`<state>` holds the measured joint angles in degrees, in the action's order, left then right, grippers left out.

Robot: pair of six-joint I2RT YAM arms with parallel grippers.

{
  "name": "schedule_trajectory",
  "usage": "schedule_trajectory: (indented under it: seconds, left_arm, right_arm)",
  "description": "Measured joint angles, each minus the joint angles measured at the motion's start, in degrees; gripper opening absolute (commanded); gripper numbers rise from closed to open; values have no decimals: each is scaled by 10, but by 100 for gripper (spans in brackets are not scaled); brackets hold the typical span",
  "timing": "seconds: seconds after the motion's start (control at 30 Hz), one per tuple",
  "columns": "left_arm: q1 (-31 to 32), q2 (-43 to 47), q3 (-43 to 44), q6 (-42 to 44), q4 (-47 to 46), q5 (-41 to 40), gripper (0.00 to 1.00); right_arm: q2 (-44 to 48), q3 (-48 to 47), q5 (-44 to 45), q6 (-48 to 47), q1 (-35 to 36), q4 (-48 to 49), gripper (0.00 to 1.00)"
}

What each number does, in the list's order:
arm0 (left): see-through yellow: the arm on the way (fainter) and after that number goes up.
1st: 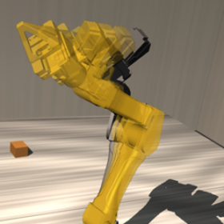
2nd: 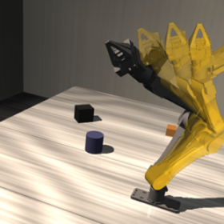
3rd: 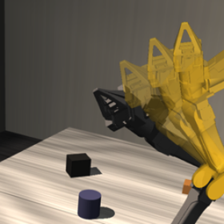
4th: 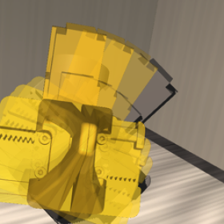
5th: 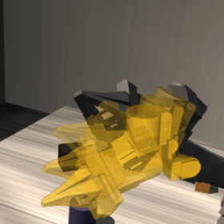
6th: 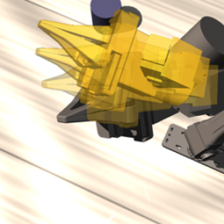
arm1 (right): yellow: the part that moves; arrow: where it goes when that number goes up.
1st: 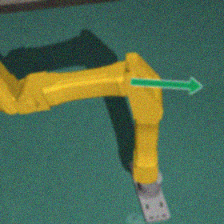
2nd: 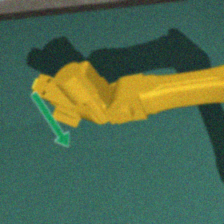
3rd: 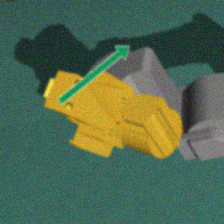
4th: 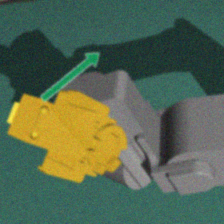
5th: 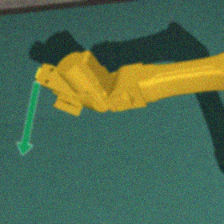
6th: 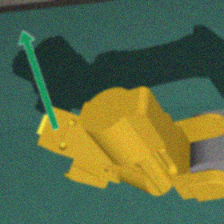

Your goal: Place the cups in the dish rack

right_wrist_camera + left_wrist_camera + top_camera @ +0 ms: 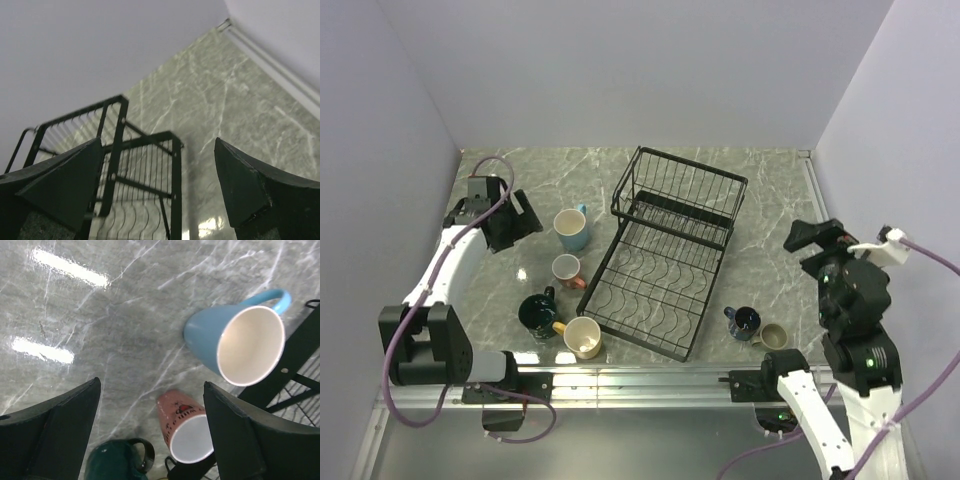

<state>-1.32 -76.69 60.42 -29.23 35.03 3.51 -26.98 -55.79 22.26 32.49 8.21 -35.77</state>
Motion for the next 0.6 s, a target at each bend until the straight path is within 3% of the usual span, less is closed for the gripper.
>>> schedule_trajectory:
  seconds: [0.2, 0.6]
  left_arm:
    - [0, -36, 11, 11, -2, 5, 88]
    - [78, -119, 78, 8, -23, 4, 85]
  right_arm:
    - [69, 14, -38, 2, 0, -35, 100]
    - [60, 15, -37, -22, 0, -71, 100]
